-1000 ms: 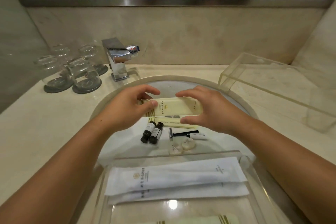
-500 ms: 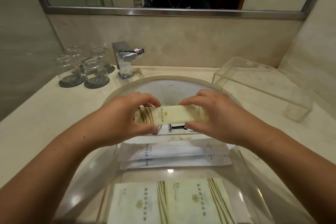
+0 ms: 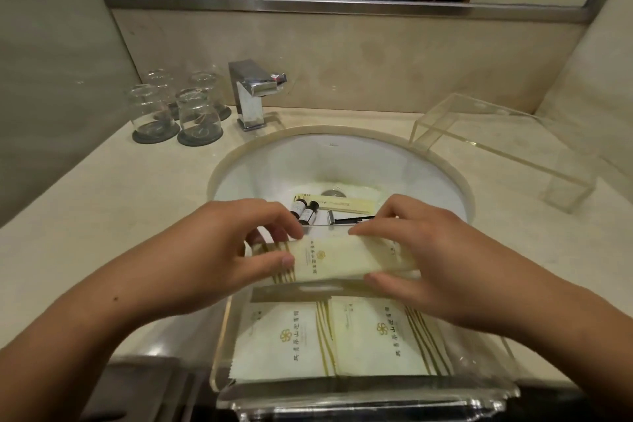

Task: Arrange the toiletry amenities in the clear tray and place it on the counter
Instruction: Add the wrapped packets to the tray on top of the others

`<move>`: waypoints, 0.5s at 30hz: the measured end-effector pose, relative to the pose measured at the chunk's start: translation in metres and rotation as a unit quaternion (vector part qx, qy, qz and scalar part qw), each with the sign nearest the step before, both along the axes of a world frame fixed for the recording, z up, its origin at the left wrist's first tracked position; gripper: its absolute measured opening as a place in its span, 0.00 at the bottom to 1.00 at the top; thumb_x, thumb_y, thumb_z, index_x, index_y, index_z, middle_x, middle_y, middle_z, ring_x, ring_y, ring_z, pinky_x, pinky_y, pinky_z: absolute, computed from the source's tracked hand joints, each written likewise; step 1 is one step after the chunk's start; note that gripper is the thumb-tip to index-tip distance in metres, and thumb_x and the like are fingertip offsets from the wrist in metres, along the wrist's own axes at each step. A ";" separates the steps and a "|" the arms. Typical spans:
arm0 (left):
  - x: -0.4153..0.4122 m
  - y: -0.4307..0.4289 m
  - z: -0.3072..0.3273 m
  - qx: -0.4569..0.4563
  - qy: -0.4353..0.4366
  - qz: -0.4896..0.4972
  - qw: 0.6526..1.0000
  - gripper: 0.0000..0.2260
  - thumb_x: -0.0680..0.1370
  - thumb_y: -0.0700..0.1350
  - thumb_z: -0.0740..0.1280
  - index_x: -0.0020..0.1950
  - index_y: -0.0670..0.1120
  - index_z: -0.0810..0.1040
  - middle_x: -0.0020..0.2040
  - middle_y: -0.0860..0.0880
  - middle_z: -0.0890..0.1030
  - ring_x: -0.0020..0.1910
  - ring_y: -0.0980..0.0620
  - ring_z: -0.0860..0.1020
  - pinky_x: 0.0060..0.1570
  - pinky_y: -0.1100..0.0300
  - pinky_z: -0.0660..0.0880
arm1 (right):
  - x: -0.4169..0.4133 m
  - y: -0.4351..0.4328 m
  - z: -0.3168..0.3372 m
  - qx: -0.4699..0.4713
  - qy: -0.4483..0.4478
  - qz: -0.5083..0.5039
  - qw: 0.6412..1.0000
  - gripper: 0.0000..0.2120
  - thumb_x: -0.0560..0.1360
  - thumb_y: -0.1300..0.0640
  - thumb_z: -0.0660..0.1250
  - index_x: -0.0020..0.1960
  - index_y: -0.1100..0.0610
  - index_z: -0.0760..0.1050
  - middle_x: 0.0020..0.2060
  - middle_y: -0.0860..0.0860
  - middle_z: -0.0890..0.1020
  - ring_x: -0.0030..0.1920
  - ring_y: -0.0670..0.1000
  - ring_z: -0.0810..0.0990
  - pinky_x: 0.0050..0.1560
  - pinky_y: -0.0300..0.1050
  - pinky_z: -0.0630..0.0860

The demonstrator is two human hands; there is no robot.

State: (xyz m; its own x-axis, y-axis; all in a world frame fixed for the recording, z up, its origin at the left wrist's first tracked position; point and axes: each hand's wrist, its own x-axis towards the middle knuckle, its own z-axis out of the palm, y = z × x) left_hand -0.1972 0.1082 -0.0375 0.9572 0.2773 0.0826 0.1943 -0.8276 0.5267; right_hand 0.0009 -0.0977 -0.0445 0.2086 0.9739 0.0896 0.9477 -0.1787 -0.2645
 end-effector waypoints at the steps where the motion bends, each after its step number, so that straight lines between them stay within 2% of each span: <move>1: -0.003 -0.003 -0.001 0.004 0.004 -0.003 1.000 0.10 0.73 0.62 0.70 0.53 0.68 0.77 0.53 0.67 0.80 0.51 0.64 0.79 0.42 0.71 0.73 | -0.003 -0.003 -0.001 -0.006 -0.003 0.001 1.000 0.28 0.74 0.35 0.63 0.72 0.36 0.68 0.56 0.33 0.68 0.52 0.38 0.74 0.53 0.37 0.75; 4: -0.010 -0.007 -0.008 0.026 0.026 -0.019 0.999 0.15 0.71 0.67 0.69 0.56 0.69 0.74 0.55 0.67 0.79 0.54 0.64 0.77 0.43 0.70 0.73 | -0.008 -0.008 -0.003 -0.018 -0.005 0.005 1.000 0.29 0.73 0.33 0.61 0.73 0.36 0.66 0.56 0.32 0.67 0.55 0.40 0.74 0.54 0.41 0.77; 8: -0.018 -0.009 -0.013 0.064 0.044 -0.029 0.997 0.25 0.66 0.74 0.65 0.61 0.70 0.68 0.56 0.69 0.76 0.55 0.66 0.76 0.51 0.64 0.76 | -0.014 -0.012 -0.003 -0.012 -0.022 0.017 1.000 0.32 0.74 0.31 0.58 0.76 0.34 0.58 0.59 0.32 0.70 0.59 0.39 0.72 0.60 0.39 0.73; 10: -0.021 -0.011 -0.013 0.087 0.049 -0.028 0.995 0.23 0.67 0.74 0.63 0.59 0.71 0.68 0.56 0.70 0.76 0.54 0.67 0.76 0.51 0.60 0.78 | -0.017 -0.013 -0.001 -0.007 -0.033 0.023 0.999 0.27 0.74 0.31 0.57 0.71 0.34 0.62 0.59 0.33 0.73 0.60 0.39 0.73 0.62 0.40 0.72; 13: -0.022 -0.014 -0.011 0.113 0.055 -0.015 0.992 0.20 0.68 0.72 0.64 0.56 0.69 0.69 0.52 0.69 0.78 0.51 0.67 0.77 0.48 0.61 0.77 | -0.021 -0.013 0.001 -0.009 -0.036 0.019 0.999 0.18 0.74 0.31 0.58 0.60 0.36 0.65 0.52 0.36 0.76 0.55 0.42 0.74 0.55 0.43 0.74; 15: -0.023 -0.016 -0.010 0.138 0.056 -0.008 0.989 0.18 0.68 0.72 0.63 0.55 0.69 0.70 0.48 0.67 0.79 0.48 0.67 0.77 0.46 0.62 0.76 | -0.022 -0.014 0.000 -0.012 -0.037 0.016 0.999 0.15 0.74 0.32 0.58 0.57 0.36 0.66 0.51 0.36 0.75 0.54 0.42 0.74 0.52 0.44 0.76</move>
State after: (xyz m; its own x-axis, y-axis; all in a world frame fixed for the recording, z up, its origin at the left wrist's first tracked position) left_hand -0.2201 0.0922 -0.0475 0.9685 0.2445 0.0466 0.2249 -0.9400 0.2567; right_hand -0.0215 -0.1116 -0.0441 0.1720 0.9818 0.0804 0.9695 -0.1542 -0.1904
